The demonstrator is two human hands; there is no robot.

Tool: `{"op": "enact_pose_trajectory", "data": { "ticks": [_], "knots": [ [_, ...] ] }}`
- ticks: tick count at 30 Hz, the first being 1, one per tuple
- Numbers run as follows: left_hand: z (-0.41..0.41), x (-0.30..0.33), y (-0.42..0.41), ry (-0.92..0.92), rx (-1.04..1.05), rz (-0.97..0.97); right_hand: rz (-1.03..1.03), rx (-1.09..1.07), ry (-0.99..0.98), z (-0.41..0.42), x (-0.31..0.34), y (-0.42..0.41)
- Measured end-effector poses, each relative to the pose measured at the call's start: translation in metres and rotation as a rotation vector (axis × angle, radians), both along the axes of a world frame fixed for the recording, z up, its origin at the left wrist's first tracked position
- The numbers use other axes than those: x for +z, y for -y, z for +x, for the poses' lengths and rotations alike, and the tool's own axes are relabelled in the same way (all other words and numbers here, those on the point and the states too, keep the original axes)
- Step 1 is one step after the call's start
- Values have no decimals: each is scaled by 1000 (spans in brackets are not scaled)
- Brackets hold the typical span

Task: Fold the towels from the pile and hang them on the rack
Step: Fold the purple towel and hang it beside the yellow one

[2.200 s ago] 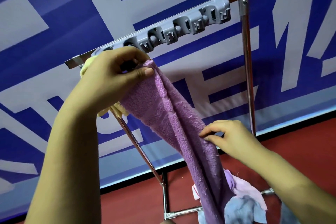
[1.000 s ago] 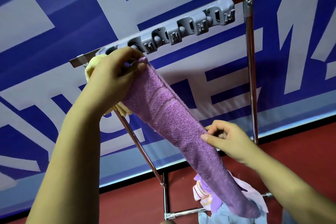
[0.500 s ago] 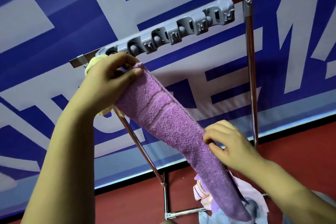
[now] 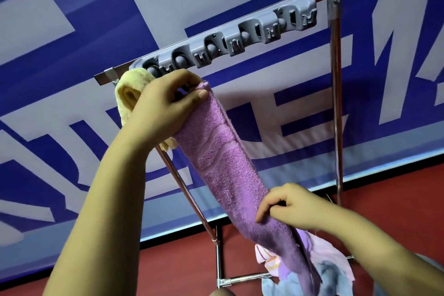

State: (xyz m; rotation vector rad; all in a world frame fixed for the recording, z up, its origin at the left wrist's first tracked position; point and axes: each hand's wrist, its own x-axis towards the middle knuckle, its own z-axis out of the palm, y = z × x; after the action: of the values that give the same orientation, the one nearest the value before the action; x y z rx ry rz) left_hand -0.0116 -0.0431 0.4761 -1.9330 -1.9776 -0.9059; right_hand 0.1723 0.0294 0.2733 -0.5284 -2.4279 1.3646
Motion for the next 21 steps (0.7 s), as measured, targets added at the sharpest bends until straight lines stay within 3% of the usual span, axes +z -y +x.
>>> {"op": "enact_pose_trajectory", "data": {
  "ticks": [6,12,15,21],
  "knots": [
    [-13,-34,-27,49,159,-50,-423,14,-216,12,20,7],
    [-20,-91,-36,387,221,-238,-831,53,-536,27,38,0],
    [-12,-110,-28,579,219,-282,-868,32,-632,31,46,0],
    [41,-153,18,993,5,-275,-946,-100,-705,25,47,1]
  ]
}}
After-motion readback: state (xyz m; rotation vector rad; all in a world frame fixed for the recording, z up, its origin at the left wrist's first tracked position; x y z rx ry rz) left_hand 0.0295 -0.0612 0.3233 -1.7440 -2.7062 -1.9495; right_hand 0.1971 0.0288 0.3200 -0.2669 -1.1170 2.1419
